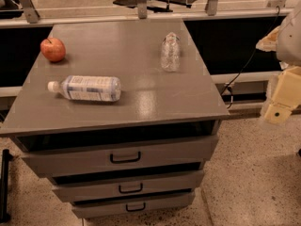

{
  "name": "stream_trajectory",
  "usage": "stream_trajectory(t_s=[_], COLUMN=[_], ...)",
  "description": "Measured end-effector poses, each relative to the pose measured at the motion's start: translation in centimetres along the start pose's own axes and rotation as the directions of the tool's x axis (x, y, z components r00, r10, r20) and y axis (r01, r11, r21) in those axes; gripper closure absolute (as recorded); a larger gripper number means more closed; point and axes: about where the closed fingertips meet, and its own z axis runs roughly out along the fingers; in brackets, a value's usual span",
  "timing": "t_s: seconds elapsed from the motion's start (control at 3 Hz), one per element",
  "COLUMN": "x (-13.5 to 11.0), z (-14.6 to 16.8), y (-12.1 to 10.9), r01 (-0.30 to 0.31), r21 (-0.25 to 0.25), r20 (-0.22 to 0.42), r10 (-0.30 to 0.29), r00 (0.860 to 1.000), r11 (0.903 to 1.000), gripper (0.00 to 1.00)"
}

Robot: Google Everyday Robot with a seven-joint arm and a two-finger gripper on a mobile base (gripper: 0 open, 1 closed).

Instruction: Pick apple

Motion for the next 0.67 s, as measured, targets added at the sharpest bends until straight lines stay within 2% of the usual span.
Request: stream_trajectory(t_s=[0.67], x=[-0.51], z=[0.08], y=[-0.61], r01=[0.013], r21=[0.001], r20=[0.018], r10=[-0.013], r00=[1.0], r11=[0.9999], gripper=[0.0])
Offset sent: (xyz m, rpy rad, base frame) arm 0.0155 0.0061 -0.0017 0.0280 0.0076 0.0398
